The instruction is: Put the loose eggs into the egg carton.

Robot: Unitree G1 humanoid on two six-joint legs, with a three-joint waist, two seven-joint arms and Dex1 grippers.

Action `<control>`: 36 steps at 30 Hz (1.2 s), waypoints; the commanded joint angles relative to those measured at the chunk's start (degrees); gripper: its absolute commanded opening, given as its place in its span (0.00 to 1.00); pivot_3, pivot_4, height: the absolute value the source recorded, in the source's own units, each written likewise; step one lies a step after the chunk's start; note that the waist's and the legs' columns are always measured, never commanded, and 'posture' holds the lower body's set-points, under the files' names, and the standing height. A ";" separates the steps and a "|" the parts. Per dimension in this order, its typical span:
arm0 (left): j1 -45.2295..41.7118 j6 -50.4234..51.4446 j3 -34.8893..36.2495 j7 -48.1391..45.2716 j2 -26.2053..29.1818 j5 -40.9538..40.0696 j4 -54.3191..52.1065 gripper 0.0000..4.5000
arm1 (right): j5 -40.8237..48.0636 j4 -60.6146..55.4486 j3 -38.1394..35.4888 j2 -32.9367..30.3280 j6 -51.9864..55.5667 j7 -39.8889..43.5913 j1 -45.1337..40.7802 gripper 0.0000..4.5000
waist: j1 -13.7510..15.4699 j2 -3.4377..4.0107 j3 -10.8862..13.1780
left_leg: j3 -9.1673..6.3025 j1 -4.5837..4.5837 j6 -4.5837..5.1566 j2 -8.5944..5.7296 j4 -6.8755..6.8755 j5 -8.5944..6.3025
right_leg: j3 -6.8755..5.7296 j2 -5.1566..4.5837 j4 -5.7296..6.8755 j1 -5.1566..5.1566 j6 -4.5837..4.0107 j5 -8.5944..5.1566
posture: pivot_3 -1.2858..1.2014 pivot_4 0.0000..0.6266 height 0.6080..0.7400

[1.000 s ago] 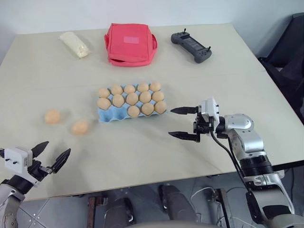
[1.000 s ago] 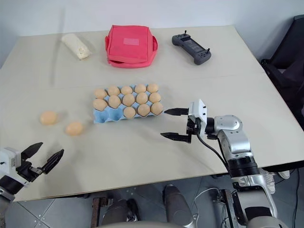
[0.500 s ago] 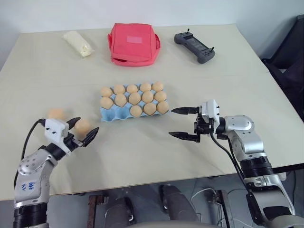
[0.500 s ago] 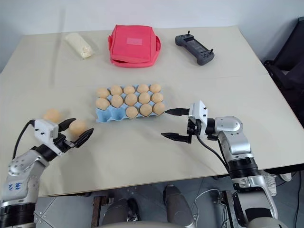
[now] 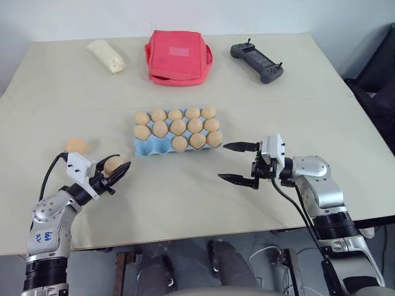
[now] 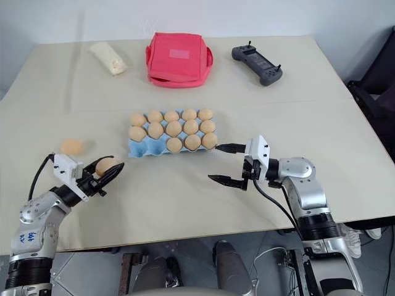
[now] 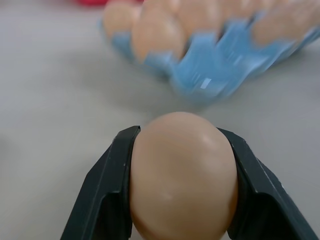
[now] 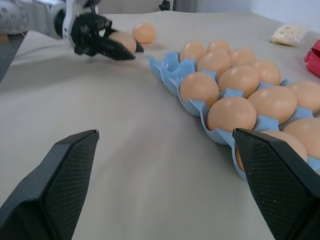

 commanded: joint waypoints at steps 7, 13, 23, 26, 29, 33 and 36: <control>-21.48 1.78 -15.20 -0.72 -4.72 6.31 6.96 0.43 | 0.85 -4.20 -1.69 -0.77 0.35 -2.47 1.10 1.00 | 1.45 0.01 0.00 | 0.03 0.05 0.08 -0.12 0.09 0.04 | 0.04 0.00 -0.08 0.16 0.14 0.11 | 0.52 0.24 1.00; -26.50 -2.29 -16.77 -3.69 -7.27 7.54 15.91 0.49 | 1.03 -6.83 -1.89 -0.69 0.87 -4.69 2.44 1.00 | 1.15 0.02 0.01 | 0.05 0.00 0.00 -0.03 0.02 0.06 | 0.12 0.11 -0.03 -0.03 0.13 0.10 | 0.52 0.24 1.00; -17.83 -1.51 -9.04 -4.48 -0.84 4.29 6.84 0.87 | 1.57 -7.29 -1.69 -0.62 0.66 -5.82 2.95 1.00 | 1.28 0.03 0.02 | 0.04 -0.01 -0.01 0.01 0.05 0.05 | 0.13 0.10 0.00 -0.04 0.13 0.10 | 0.52 0.24 1.00; -9.95 -1.69 -2.50 -3.98 1.85 1.95 1.73 0.87 | 1.78 -5.68 -1.04 0.02 0.21 -4.70 1.27 1.00 | 0.84 0.03 0.01 | 0.07 0.00 0.00 0.01 0.06 0.06 | 0.15 0.07 0.01 -0.04 0.13 0.10 | 0.52 0.24 1.00; -1.78 -3.81 4.53 -3.05 2.44 0.07 -0.96 0.91 | 2.99 -4.75 -0.66 1.51 -0.20 -3.35 -0.20 1.00 | 0.56 0.03 0.02 | 0.07 0.04 0.00 0.03 0.02 0.05 | 0.13 0.05 0.05 -0.04 0.12 0.10 | 0.52 0.24 1.00; 9.98 -6.73 11.87 -0.54 0.94 -0.35 -3.91 1.00 | 3.58 -3.79 -0.39 2.91 -0.79 -1.71 -1.40 1.00 | 0.69 0.02 0.01 | 0.04 0.03 0.00 0.07 0.01 0.05 | 0.08 0.02 0.03 -0.05 0.06 0.07 | 0.52 0.24 1.00; 16.86 -9.19 16.81 3.57 -2.03 0.09 -4.42 1.00 | 3.69 -3.43 0.03 3.67 -0.80 -0.80 -2.39 1.00 | 0.81 0.02 0.01 | 0.05 0.00 0.10 0.02 0.00 -0.02 | 0.06 -0.08 -0.09 -0.03 0.06 0.07 | 0.52 0.24 1.00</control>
